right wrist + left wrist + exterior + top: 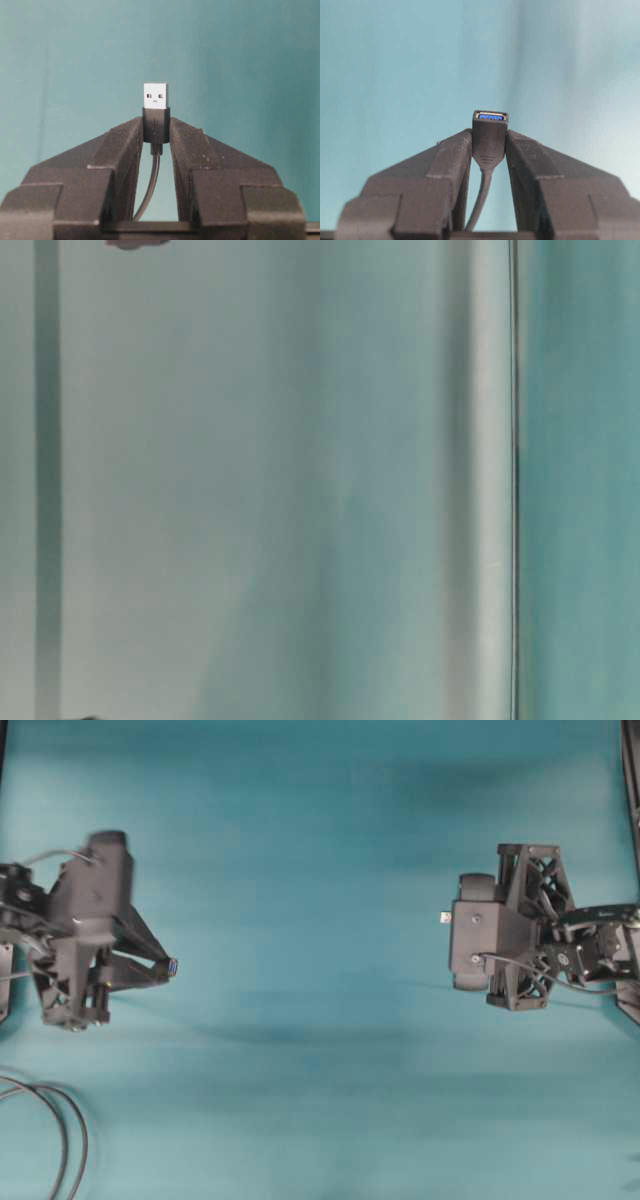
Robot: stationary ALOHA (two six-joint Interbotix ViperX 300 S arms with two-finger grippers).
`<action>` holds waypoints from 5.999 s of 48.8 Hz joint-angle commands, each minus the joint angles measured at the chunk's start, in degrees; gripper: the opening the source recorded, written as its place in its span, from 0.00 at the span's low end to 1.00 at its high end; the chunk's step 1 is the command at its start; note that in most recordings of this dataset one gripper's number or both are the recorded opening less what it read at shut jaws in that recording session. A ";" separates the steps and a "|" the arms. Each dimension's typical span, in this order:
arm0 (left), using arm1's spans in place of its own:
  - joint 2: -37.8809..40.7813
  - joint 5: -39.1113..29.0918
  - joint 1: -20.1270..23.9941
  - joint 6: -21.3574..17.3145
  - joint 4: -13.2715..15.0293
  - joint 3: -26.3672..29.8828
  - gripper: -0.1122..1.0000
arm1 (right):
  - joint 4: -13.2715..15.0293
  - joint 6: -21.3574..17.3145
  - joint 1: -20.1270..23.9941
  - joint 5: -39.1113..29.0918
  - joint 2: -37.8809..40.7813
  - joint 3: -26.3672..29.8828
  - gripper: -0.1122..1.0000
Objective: Insert the USB using both arms.
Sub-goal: 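Lift both held USB connectors off the table, then swing both arms inward, bringing the plug toward the socket, then align the right gripper's plug tip with the left gripper's socket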
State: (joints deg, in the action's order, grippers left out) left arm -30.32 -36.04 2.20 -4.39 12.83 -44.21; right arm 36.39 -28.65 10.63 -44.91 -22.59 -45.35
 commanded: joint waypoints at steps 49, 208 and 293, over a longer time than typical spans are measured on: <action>-0.44 21.97 1.05 0.35 32.52 -7.38 0.30 | 25.75 -7.56 12.92 -10.81 -8.09 0.00 0.29; 51.59 -46.49 24.26 -35.86 79.72 30.85 0.30 | 57.39 -5.10 7.03 5.54 7.91 1.76 0.29; 51.94 -44.91 24.08 -36.04 79.19 30.76 0.30 | 57.39 -5.19 6.68 6.77 9.14 2.29 0.29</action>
State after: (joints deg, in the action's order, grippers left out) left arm 22.50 -80.86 26.28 -39.29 91.85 -14.41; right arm 93.25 -33.75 17.40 -38.23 -13.01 -44.38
